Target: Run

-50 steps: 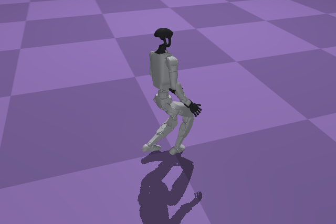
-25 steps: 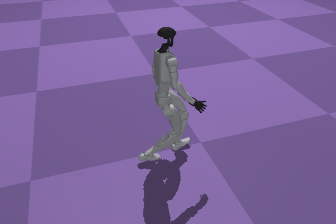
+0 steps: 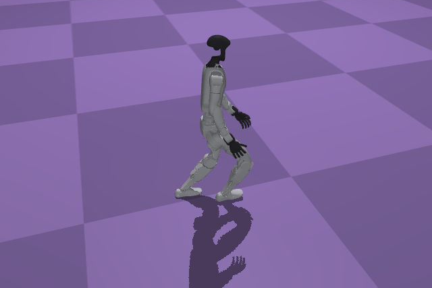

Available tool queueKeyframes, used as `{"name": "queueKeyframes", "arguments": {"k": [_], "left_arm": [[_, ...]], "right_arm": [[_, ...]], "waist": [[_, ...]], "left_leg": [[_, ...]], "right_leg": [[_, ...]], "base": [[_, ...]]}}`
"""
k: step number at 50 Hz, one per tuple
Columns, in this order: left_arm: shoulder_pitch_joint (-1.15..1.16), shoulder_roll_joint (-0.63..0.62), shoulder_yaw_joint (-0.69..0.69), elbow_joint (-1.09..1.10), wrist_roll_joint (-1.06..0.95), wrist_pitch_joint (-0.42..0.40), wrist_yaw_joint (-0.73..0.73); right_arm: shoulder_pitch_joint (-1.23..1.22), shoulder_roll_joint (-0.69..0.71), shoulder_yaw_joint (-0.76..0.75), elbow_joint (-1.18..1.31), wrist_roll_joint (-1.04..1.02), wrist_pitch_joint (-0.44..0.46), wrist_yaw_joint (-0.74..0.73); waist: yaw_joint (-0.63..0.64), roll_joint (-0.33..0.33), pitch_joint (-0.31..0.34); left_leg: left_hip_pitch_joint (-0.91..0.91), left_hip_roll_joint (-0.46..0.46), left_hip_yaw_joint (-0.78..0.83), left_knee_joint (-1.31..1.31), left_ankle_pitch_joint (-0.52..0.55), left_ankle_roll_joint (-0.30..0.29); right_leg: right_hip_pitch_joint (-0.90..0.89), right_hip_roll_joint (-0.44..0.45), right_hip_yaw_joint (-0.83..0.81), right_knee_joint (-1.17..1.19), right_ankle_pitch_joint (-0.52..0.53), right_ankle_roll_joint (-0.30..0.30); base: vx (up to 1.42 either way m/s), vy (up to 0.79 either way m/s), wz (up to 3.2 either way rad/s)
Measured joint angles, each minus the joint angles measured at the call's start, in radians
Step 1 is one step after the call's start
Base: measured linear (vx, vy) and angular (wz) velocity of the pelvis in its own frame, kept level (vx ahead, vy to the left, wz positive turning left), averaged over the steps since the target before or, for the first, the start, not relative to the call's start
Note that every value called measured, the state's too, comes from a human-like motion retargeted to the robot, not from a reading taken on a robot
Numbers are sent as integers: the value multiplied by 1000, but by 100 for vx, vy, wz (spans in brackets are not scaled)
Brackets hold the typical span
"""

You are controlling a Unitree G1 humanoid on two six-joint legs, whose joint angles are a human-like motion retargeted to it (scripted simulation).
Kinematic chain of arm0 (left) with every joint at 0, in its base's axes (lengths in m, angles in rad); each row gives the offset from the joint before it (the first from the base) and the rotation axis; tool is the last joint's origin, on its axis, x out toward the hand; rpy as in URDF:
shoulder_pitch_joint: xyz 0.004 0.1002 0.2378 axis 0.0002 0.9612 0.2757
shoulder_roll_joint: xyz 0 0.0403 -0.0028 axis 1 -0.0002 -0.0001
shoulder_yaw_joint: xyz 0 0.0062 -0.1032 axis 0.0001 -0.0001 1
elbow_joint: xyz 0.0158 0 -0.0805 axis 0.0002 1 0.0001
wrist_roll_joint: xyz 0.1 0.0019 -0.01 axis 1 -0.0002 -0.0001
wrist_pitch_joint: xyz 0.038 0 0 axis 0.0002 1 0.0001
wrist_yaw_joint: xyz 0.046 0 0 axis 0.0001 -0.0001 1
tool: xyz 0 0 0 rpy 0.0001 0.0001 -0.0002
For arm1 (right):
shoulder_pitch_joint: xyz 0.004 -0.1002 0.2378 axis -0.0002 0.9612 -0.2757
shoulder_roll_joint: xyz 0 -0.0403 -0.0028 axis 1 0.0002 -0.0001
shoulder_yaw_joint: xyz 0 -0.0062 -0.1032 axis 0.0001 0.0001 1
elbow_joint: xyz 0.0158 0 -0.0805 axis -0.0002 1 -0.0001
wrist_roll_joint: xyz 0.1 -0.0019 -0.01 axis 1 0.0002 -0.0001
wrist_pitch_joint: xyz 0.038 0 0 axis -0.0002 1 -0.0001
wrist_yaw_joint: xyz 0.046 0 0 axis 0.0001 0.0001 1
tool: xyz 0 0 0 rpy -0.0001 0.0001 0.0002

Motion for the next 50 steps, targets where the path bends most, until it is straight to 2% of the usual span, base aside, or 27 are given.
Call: {"name": "queueKeyframes", "arguments": {"k": [4,10,15,20,25,30,32,35,39,43,47,50], "left_arm": [[34,-12,1,86,3,26,-25],[132,-19,0,169,15,43,-96],[199,-4,-1,195,39,31,-142],[224,28,-3,203,68,16,-157],[208,64,2,181,85,0,-128],[164,69,13,104,91,-26,-64],[145,58,14,62,91,-32,-42],[123,34,17,4,91,-37,-26],[114,0,13,-22,91,-28,-35],[136,-38,-2,19,82,-3,-69],[183,-79,-16,99,68,28,-112],[220,-101,-16,151,62,44,-135]], "right_arm": [[-33,17,7,-5,17,4,38],[-43,2,13,6,15,8,91],[-40,-9,12,8,-1,14,108],[-43,1,28,-8,-45,12,100],[-63,19,46,-35,-94,1,70],[-106,28,57,-36,-136,-13,19],[-126,27,55,-24,-150,-14,3],[-152,26,49,1,-166,-10,-13],[-160,29,42,33,-184,-1,-10],[-138,33,47,53,-192,5,12],[-100,38,60,39,-184,11,54],[-62,35,68,12,-165,16,82]], "waist": [[-25,-75,9],[-17,-84,-19],[18,-100,-46],[56,-118,-70],[89,-62,-90],[150,86,-98],[175,124,-92],[210,163,-84],[230,175,-94],[221,153,-133],[191,103,-156],[160,45,-151]], "left_leg": [[-28,-88,10,-109,15,48],[-118,-107,10,-100,39,60],[-141,-106,40,-128,66,58],[-168,-68,96,-139,88,40],[-290,82,137,33,51,0],[-510,353,93,372,13,-36],[-594,406,60,467,-3,-30],[-690,427,21,558,-10,-19],[-760,368,11,518,-10,-6],[-757,279,42,375,5,13],[-675,162,76,247,24,45],[-580,52,100,157,37,70]], "right_leg": [[-40,-104,39,185,-2,18],[110,-240,33,362,-15,-9],[332,-335,15,278,-31,25],[508,-357,-15,23,-97,65],[564,-265,-80,-188,-203,19],[533,-54,-130,-300,-214,-70],[516,1,-129,-313,-217,-95],[493,56,-120,-316,-226,-122],[473,64,-115,-326,-233,-130],[464,18,-118,-326,-236,-115],[483,-68,-101,-267,-235,-72],[509,-171,-97,-172,-219,-25]], "base": [[-42,3,9],[-31,2,-5],[-23,-1,-36],[-23,-10,-53],[-25,-21,-69],[-25,-25,-90],[-15,-20,-70],[-5,-14,-47],[8,-4,-3],[23,7,32],[32,11,47],[33,10,53]]}}
